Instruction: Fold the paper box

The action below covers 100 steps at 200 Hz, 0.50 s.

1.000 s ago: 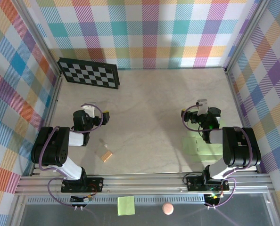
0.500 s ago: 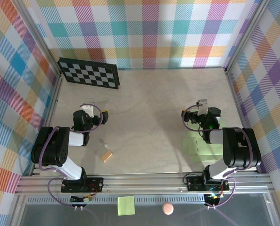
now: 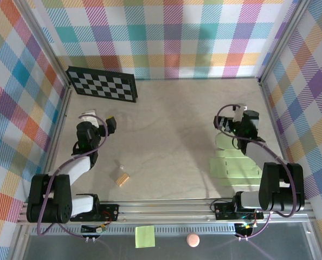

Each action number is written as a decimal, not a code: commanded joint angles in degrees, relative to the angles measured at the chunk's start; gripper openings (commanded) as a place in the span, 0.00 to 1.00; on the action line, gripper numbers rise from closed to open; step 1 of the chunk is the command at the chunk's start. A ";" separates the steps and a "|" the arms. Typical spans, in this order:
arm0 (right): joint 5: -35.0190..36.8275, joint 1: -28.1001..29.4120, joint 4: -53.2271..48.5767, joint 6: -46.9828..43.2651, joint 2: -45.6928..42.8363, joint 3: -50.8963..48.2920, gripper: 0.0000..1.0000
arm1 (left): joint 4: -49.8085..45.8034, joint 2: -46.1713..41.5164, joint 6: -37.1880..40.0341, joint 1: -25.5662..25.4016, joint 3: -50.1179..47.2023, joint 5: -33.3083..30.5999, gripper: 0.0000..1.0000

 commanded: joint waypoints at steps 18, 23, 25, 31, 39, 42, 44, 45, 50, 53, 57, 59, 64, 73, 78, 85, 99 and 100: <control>6.97 -0.15 -23.76 13.29 2.27 7.30 0.99 | -21.56 -5.26 -17.90 -0.39 5.94 3.24 0.95; 6.98 -0.22 -25.83 14.69 3.14 8.38 0.99 | -22.64 -5.37 -19.17 -0.38 6.27 4.99 0.94; 6.95 -0.25 -26.68 15.26 3.49 8.85 0.99 | -22.99 -5.27 -19.64 -0.46 6.34 5.47 0.94; 6.39 -0.28 -29.06 16.44 4.78 10.26 0.99 | -23.68 -4.99 -21.14 -0.50 6.47 7.54 0.93; 4.95 -0.29 -30.43 17.16 6.38 11.46 0.99 | -23.94 -4.27 -22.35 -0.44 6.80 10.82 0.92; 4.44 -0.43 -30.68 17.34 6.92 11.85 0.99 | -24.22 -4.00 -22.49 -0.44 6.97 12.12 0.92; 4.23 -0.41 -30.88 17.61 7.27 12.04 0.99 | -24.58 -3.70 -22.45 -0.46 7.22 12.97 0.91; 4.18 -0.39 -31.03 17.71 7.45 12.18 0.99 | -24.81 -3.55 -22.40 -0.44 7.33 13.39 0.91; 4.20 -0.38 -31.46 18.39 8.34 12.84 0.99 | -26.56 -3.02 -22.22 -0.57 8.19 15.10 0.90; 4.27 -0.52 -31.67 18.68 8.70 13.12 0.99 | -27.87 -2.78 -22.13 -0.58 8.88 15.93 0.89; 4.37 -0.49 -31.87 18.97 9.49 13.46 0.99 | -29.77 -2.31 -21.87 -0.54 9.78 16.72 0.89; 4.43 -0.51 -31.93 19.03 9.83 13.68 0.99 | -30.51 -2.11 -21.68 -0.64 10.16 17.08 0.89; 4.71 -0.57 -32.40 19.00 10.60 14.31 0.99 | -32.71 -1.56 -21.26 -0.63 11.17 18.02 0.88; 5.45 -0.61 -33.59 19.51 12.28 15.67 0.99 | -35.76 -0.63 -20.12 -0.72 12.76 19.56 0.88; 5.62 -0.59 -34.22 19.63 13.25 16.49 0.99 | -37.10 -0.29 -19.53 -0.74 13.34 20.21 0.88; 5.31 -0.56 -34.90 19.66 14.68 17.44 0.99 | -38.10 0.29 -19.07 -0.86 13.91 20.74 0.88; 4.38 -0.57 -36.25 19.59 17.32 19.29 0.99 | -38.89 1.46 -19.01 -1.05 14.57 21.84 0.88; 4.30 -0.60 -36.35 19.54 17.53 19.36 0.99 | -38.91 1.49 -19.01 -1.09 14.61 21.99 0.88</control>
